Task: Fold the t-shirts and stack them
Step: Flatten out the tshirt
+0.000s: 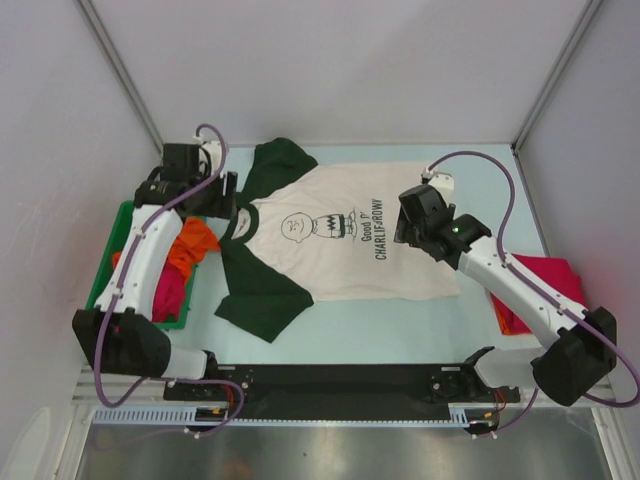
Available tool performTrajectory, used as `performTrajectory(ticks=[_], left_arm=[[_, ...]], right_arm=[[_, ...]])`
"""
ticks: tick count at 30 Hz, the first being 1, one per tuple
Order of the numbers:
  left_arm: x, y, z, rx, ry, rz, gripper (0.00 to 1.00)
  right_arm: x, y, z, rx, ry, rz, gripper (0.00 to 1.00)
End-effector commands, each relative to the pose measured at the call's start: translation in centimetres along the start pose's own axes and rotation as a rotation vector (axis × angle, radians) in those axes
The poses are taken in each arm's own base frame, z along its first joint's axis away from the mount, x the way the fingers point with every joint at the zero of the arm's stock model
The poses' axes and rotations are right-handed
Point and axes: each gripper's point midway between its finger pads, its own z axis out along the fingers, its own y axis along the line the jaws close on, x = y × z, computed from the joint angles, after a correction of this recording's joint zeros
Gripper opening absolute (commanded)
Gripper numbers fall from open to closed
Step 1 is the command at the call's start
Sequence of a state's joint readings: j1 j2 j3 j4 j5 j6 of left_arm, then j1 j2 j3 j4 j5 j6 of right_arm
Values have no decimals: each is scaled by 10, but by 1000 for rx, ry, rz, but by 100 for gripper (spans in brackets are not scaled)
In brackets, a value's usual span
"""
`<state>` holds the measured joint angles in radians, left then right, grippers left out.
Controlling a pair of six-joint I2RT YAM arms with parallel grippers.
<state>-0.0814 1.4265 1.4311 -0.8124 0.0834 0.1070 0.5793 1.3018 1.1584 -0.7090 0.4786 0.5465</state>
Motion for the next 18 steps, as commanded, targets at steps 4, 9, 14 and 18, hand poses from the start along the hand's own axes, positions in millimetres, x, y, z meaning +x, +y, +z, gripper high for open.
performTrajectory(ticks=[4,9,14,18], left_arm=[[75,-18,-41,69,136,90,70],[99,-36,-67,146,194,64,69],[94,-53,-90,204,155,72,69],[86,-59,-98,216,190,93,68]], right_arm=[[15,8,-5,-14,5,9,67],[25,25,4,-17,34,-16,66],[28,41,10,-38,49,-8,66],[31,53,11,-55,65,-13,66]])
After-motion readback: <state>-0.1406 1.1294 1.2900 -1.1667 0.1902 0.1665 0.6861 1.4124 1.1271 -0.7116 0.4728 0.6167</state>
